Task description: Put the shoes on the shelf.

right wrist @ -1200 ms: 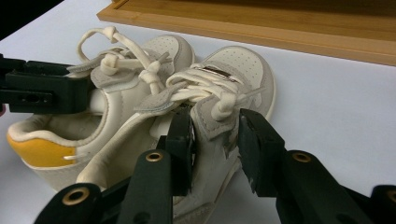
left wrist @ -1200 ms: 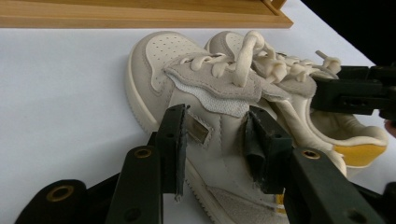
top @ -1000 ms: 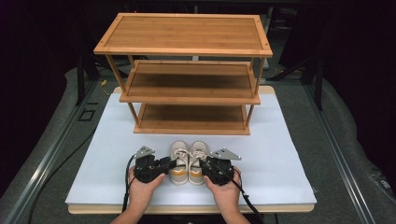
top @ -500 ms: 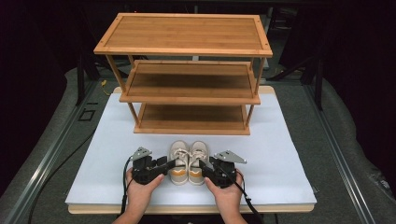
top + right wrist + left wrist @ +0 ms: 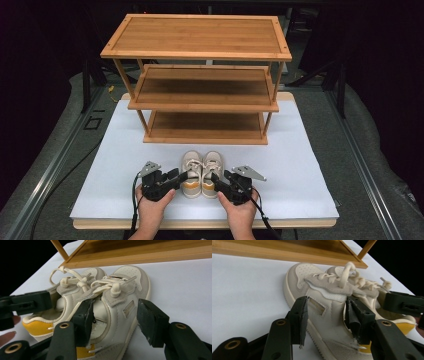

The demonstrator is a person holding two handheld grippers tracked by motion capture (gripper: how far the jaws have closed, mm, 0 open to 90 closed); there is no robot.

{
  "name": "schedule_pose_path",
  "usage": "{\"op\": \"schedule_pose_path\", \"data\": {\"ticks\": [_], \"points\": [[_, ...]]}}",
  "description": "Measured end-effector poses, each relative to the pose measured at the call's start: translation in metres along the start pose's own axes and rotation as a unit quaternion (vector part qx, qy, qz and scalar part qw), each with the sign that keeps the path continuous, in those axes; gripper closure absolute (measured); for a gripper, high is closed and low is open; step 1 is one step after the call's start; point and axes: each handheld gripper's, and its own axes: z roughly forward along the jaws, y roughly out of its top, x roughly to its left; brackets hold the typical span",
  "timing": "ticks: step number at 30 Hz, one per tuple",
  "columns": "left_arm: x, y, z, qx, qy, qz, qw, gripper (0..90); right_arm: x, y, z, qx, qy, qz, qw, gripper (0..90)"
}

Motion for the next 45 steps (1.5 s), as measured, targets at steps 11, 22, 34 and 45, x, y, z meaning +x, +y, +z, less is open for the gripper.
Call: {"op": "schedule_pose_path", "data": {"ticks": [11, 22, 34, 45], "points": [[0.001, -0.007, 0.004, -0.018, -0.015, -0.023, 0.9995, 56.5, 0.0, -0.006, -0.001, -0.008, -0.006, 0.018, 0.9998, 51.9], [-0.003, -0.008, 0.007, -0.02, 0.001, -0.016, 0.9997, 55.4, -0.002, -0.005, 0.01, -0.002, -0.006, 0.019, 0.9998, 53.2], [-0.008, -0.003, 0.011, -0.002, 0.025, -0.004, 0.9997, 54.0, -0.003, -0.005, 0.01, -0.002, -0.004, 0.016, 0.9999, 55.2], [-0.006, -0.003, 0.014, 0.002, 0.024, -0.004, 0.9997, 55.6, -0.002, -0.005, 0.01, 0.0, -0.01, 0.016, 0.9998, 57.0]]}}
